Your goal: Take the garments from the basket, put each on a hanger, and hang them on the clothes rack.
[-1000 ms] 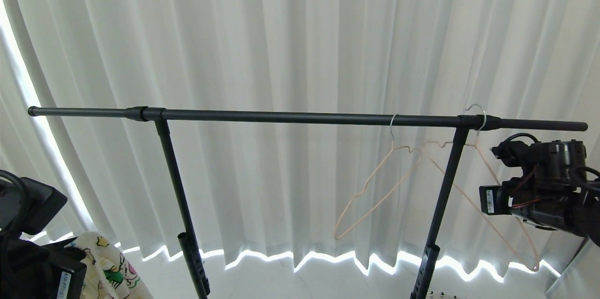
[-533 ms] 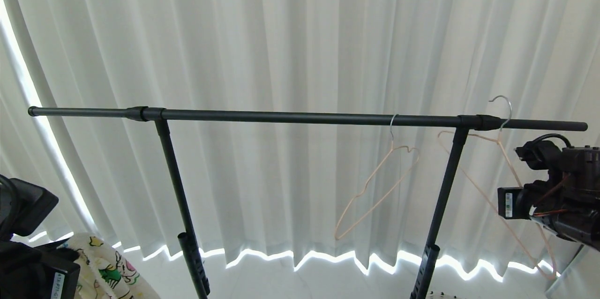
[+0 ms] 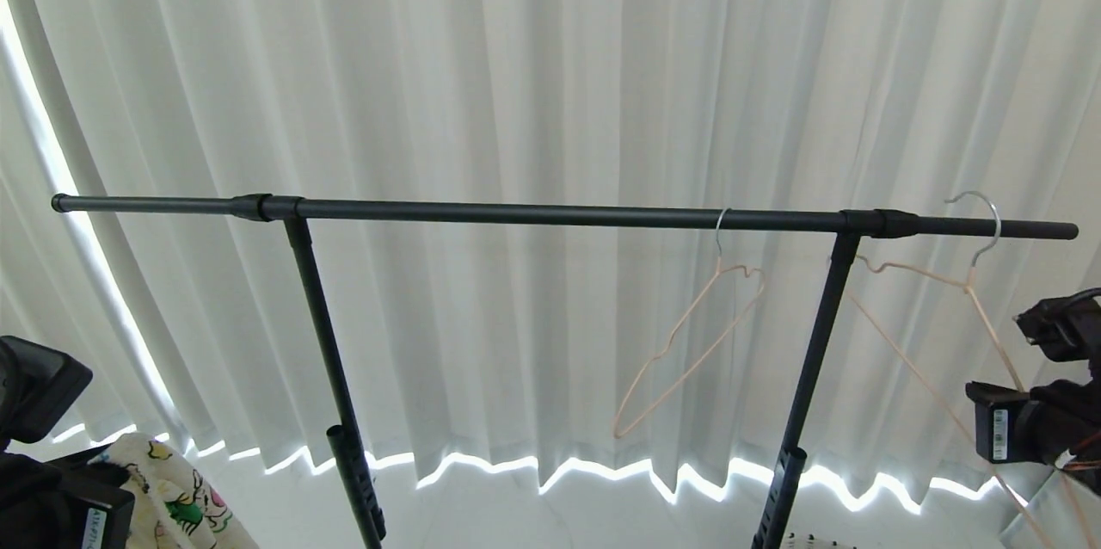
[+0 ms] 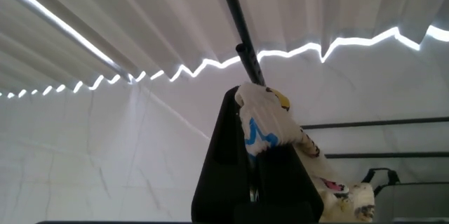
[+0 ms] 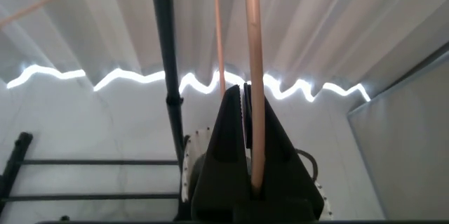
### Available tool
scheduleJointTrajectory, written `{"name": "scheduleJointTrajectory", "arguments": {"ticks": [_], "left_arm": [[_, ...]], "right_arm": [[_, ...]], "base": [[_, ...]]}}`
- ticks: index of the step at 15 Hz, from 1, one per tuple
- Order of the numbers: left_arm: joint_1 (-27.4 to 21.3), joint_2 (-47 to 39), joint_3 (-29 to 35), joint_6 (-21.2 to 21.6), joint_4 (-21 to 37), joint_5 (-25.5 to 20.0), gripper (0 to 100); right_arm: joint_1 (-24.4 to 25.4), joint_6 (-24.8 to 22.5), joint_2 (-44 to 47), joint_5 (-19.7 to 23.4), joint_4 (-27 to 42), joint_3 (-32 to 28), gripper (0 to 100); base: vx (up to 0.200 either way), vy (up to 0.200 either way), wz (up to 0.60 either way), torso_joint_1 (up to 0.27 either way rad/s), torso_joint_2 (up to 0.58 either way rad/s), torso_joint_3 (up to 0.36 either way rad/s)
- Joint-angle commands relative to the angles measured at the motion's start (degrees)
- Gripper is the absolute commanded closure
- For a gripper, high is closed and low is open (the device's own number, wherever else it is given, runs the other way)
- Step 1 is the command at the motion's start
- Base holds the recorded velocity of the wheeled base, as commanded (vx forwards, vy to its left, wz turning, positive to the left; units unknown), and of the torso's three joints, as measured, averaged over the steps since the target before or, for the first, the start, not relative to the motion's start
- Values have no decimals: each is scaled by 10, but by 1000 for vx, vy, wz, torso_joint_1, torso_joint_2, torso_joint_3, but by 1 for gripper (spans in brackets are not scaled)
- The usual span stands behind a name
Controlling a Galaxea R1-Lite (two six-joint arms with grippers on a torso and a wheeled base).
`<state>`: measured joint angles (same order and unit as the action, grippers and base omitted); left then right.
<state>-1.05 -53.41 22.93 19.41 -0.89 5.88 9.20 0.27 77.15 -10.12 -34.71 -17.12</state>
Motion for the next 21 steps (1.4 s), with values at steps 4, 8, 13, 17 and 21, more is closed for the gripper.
{"name": "scheduleJointTrajectory", "arguments": {"ticks": [4,8,13,17,21], "left_arm": [[0,8,-2,-1,0,0,100],[-1,18,-3,0,-1,-1,100],[-1,19,-2,0,-1,-1,100],[-19,22,-22,-4,-1,-8,100],[-67,-15,-10,-22,-1,-32,100]], "right_arm": [[1,-19,-105,2,70,26,100],[4,-38,-146,5,116,24,100],[42,-39,-202,8,181,23,100],[194,-7,-203,9,197,12,100],[403,99,-152,10,196,-13,100]], "base": [[-200,0,0,0,1,1],[-200,0,0,0,2,5],[-200,0,0,1,2,6],[-100,0,0,-2,1,0],[0,0,0,0,0,0]]}}
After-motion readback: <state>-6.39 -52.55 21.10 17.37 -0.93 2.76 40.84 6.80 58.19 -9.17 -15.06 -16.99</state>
